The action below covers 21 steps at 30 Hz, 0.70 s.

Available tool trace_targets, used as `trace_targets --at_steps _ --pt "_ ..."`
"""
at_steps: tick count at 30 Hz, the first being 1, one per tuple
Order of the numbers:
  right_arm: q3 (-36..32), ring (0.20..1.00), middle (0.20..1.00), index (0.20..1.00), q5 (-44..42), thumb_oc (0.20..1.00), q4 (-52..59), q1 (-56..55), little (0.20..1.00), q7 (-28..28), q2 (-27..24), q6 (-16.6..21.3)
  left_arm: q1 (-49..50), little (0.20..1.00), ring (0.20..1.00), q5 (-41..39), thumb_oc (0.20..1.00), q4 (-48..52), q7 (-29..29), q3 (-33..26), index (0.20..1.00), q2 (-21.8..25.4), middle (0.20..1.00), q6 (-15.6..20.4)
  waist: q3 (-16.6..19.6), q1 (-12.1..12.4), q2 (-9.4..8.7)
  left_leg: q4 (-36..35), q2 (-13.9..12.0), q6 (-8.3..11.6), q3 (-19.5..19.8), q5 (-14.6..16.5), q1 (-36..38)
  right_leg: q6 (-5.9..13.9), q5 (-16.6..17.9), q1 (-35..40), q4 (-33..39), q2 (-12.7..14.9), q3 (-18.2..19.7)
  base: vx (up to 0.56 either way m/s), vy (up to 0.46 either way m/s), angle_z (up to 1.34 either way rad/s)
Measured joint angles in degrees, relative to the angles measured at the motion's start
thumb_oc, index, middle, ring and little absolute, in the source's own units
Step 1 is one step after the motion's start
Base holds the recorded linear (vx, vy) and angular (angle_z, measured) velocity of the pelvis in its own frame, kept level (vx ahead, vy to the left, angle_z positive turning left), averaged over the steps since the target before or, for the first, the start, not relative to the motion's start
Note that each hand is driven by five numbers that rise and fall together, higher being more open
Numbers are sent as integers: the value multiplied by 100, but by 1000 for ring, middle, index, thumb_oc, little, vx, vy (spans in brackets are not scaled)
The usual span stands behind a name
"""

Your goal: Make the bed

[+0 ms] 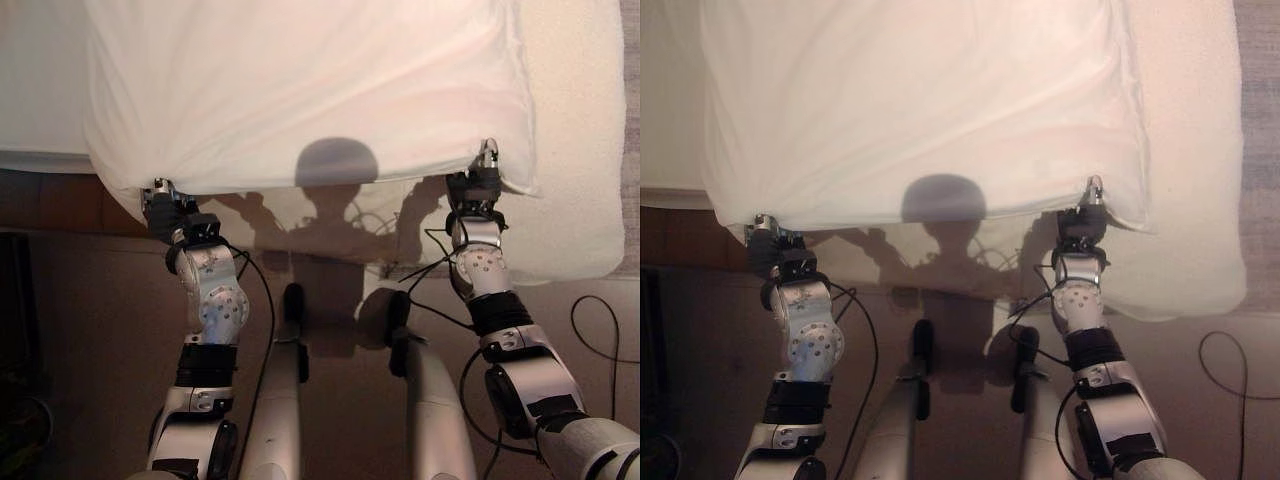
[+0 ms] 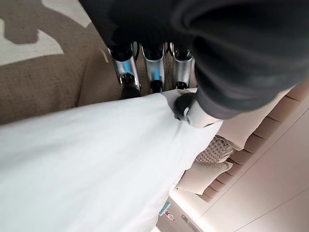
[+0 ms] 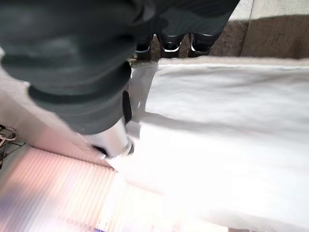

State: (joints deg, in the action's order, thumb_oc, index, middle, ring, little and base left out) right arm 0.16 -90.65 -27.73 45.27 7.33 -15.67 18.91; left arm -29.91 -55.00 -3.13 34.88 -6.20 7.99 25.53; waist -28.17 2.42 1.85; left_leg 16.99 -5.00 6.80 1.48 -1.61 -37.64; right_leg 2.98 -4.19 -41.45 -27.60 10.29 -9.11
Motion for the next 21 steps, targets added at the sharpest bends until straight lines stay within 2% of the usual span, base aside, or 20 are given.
trace_targets --at_steps 5,6,7,8,10,16,21 --pt "52 200 200 200 0 200 0 -44 200 -229 -86 -183 98 200 200 -59 200 -60 -258 -36 200 0 200 0 0 2 0 -5 1 0 1 0 2 0 0 -1 0 1 -1 0 0 0" --pt "56 200 200 200 0 200 0 -45 200 -251 -83 -200 103 329 329 -91 329 -60 -284 -45 329 0 329 0 0 6 0 -5 1 0 1 0 4 0 0 1 0 1 -1 0 0 0" --pt "63 200 200 200 0 200 0 -45 200 -300 -80 -238 120 492 492 -96 492 -60 -327 -61 492 0 492 0 0 8 0 -5 2 0 1 0 4 0 0 2 0 1 -1 0 0 0" --pt "67 200 200 200 0 200 0 -49 200 -334 -79 -266 160 793 793 -100 793 -59 -386 -75 793 0 793 2 0 13 0 -4 3 0 2 0 9 0 0 8 -1 2 -1 0 0 0" --pt "71 200 200 200 0 200 0 -61 200 -383 -69 -301 284 1000 1000 -114 1000 -59 -456 -95 1000 -1 1000 6 0 21 0 -2 4 0 4 0 26 0 0 25 -6 3 -1 0 0 0" --pt "99 200 200 200 0 200 158 -233 200 -569 34 -301 658 1000 1000 -553 1000 -62 -631 -182 1000 -23 1000 30 1 28 -1 -2 6 -1 3 -5 82 1 -1 72 -11 3 4 0 0 0" --pt "73 200 200 200 0 200 1024 -776 200 -826 352 -222 886 1000 1000 -950 1000 -117 -704 -528 1000 -315 1000 313 3 21 2 -17 8 -3 -9 -7 88 1 -2 68 -4 2 16 0 0 0"
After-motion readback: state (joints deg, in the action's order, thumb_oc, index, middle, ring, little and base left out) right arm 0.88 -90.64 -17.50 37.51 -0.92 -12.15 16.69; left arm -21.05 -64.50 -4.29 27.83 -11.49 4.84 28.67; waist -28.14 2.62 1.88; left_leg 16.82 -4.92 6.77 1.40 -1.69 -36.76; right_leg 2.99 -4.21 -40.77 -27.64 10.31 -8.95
